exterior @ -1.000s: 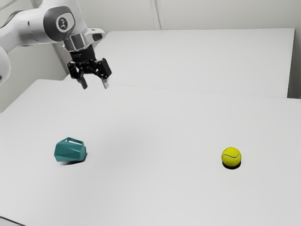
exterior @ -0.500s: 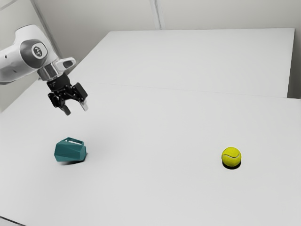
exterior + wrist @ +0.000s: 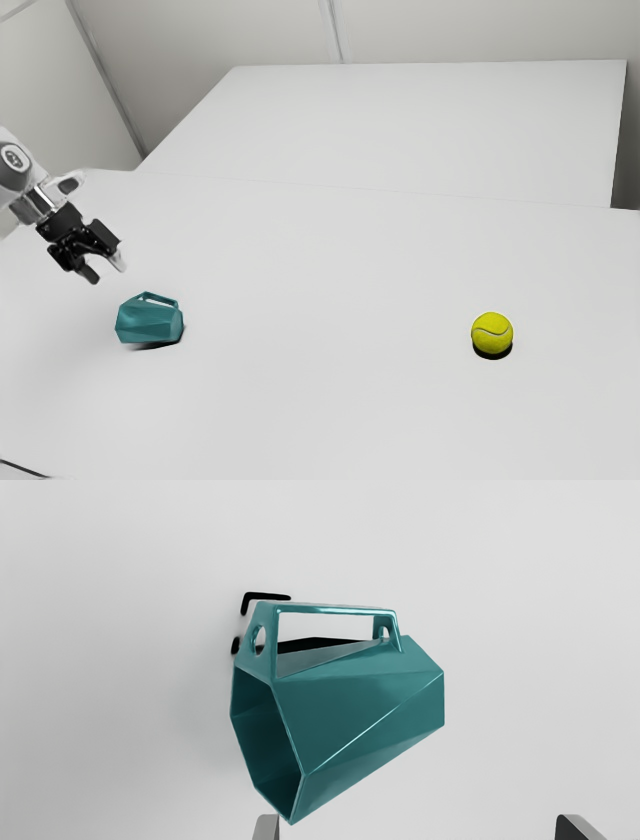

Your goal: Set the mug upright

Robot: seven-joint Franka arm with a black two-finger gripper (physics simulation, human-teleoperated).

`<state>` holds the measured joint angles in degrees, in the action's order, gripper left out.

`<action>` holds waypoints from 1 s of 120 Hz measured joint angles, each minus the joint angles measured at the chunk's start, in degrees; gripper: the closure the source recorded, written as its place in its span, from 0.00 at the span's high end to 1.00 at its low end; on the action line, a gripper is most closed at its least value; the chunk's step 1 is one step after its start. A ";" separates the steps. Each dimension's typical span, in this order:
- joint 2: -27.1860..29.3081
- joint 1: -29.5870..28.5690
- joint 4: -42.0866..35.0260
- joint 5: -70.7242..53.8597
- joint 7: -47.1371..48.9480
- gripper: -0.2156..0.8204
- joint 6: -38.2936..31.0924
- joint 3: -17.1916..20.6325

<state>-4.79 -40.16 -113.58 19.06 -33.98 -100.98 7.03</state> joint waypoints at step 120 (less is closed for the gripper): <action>-11.49 -7.50 -2.49 15.78 -16.93 0.79 6.25 0.03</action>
<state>-16.28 -47.67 -116.07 34.84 -50.91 -94.73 7.06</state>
